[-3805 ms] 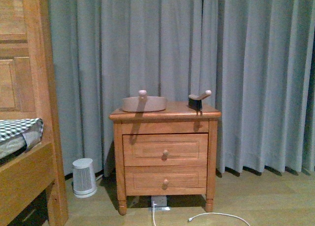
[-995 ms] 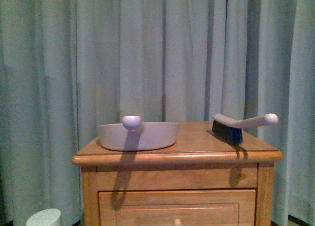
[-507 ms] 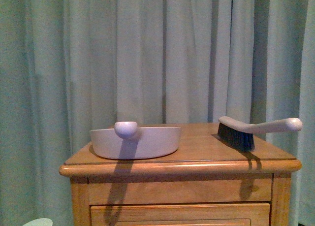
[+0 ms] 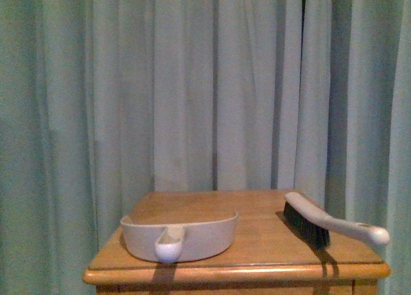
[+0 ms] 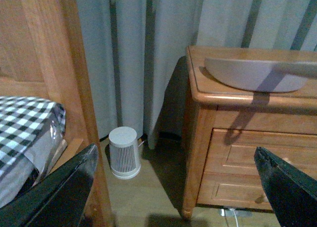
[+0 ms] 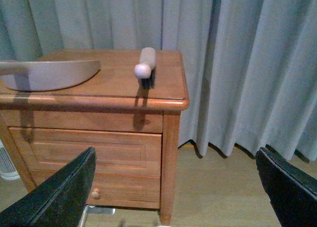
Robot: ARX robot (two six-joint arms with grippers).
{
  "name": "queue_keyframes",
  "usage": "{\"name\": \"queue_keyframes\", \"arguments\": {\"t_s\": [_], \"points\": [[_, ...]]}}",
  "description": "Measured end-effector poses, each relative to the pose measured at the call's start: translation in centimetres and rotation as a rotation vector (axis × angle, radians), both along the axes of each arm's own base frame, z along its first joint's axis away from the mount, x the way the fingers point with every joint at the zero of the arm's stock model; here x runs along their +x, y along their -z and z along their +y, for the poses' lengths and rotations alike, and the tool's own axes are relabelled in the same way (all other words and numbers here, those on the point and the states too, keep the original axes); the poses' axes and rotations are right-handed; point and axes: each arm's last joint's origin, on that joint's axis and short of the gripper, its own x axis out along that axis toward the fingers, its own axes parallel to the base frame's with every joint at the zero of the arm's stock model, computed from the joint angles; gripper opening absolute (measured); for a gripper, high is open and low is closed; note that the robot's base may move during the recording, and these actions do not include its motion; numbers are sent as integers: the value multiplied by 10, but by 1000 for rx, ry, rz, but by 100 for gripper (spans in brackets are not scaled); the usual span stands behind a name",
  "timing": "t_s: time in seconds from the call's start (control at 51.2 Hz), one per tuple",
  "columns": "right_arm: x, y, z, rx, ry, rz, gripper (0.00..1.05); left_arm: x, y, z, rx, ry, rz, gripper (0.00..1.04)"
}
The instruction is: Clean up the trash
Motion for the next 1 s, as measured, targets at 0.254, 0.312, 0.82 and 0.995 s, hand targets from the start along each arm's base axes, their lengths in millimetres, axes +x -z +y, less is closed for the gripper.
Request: {"name": "queue_keyframes", "arguments": {"t_s": [0.254,0.312,0.82,0.995], "points": [[0,0,0,0,0,0,97,0,0,0,0,0,0,97],[0,0,0,0,0,0,97,0,0,0,0,0,0,97],[0,0,0,0,0,0,97,28,-27,-12,-123,213,248,97],[0,0,0,0,0,0,97,66,-65,-27,-27,217,339,97]]}}
